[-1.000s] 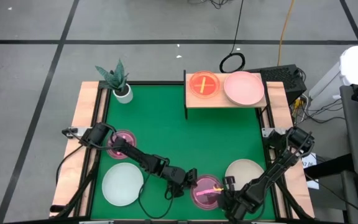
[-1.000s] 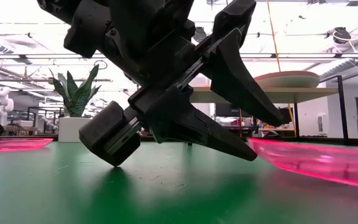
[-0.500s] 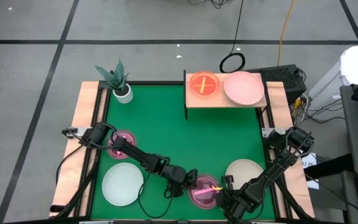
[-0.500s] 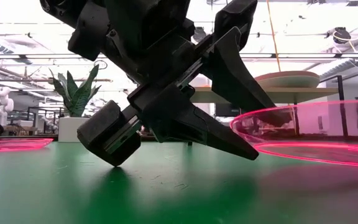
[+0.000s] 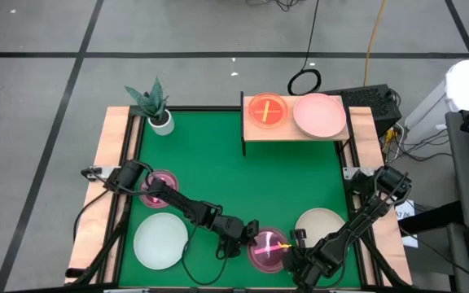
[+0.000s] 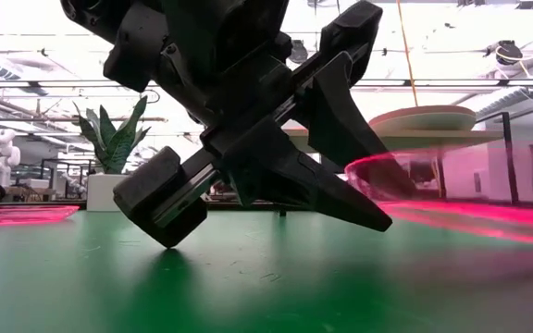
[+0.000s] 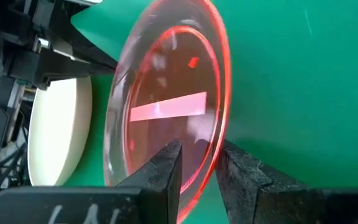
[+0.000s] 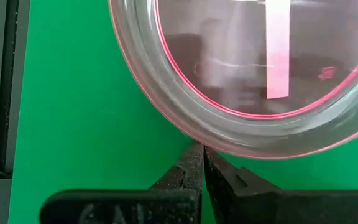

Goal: Place and stack plates onto a shelf
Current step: Stack the right small pink plate on top of the small orange plate on the shelf

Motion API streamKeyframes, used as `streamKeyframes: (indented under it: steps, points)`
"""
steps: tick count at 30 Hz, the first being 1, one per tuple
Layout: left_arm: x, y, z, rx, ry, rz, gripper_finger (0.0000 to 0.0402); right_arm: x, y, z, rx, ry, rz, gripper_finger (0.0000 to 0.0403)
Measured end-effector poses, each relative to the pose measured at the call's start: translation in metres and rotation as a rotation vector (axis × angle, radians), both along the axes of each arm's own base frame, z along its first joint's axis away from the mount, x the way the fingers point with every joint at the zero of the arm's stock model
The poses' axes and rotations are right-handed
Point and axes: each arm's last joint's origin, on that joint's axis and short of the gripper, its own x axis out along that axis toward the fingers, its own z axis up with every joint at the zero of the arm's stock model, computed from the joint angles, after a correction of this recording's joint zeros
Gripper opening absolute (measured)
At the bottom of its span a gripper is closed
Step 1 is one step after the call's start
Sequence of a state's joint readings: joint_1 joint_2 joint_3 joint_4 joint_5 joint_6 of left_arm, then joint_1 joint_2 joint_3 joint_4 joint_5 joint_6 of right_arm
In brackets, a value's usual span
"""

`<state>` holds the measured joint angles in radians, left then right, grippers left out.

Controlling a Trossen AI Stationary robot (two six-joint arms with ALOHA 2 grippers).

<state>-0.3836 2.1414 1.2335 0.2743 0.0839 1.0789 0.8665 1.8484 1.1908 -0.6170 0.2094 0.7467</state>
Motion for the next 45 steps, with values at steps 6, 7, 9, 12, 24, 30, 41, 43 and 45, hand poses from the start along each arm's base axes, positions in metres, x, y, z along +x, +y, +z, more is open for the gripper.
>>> streamKeyframes:
  steps: [6, 7, 9, 12, 24, 30, 41, 43, 45]
  points:
    - [-0.0015, -0.0018, -0.001, 0.012, 0.011, -0.003, 0.0097, -0.0003, -0.0001, -0.0001, -0.001, 0.002, 0.0, 0.0]
    - [-0.0019, -0.0023, -0.0011, 0.013, 0.012, -0.005, 0.0097, -0.0003, -0.0002, -0.0001, -0.002, 0.003, 0.0, 0.0]
    - [-0.0025, -0.0033, -0.0014, 0.014, 0.016, -0.007, 0.0097, -0.0003, -0.0002, -0.0001, -0.002, 0.003, 0.0, 0.0]
    - [-0.0033, -0.0039, -0.0019, 0.01, 0.027, -0.002, 0.0098, -0.0004, -0.0002, -0.0001, -0.003, 0.003, 0.0, 0.0]
    - [-0.0055, -0.0042, -0.0038, 0.024, 0.057, -0.007, 0.0098, -0.0004, -0.0003, -0.0001, -0.003, 0.004, 0.0, 0.0]
    - [-0.0065, -0.006, -0.004, 0.038, 0.051, -0.024, 0.0098, -0.0006, -0.0002, -0.0001, -0.001, 0.005, -0.008, 0.0]
    - [-0.0072, -0.0078, -0.004, 0.054, 0.04, -0.042, 0.0092, -0.0021, -0.0002, -0.0002, 0.0, 0.012, -0.03, 0.0]
    - [-0.0071, -0.0077, -0.004, 0.054, 0.04, -0.042, 0.0079, -0.0025, 0.0002, -0.0002, 0.0, 0.012, -0.031, 0.0]
    - [-0.0071, -0.0077, -0.004, 0.052, 0.041, -0.041, 0.0062, -0.003, 0.0006, -0.0002, 0.003, 0.012, -0.037, 0.0]
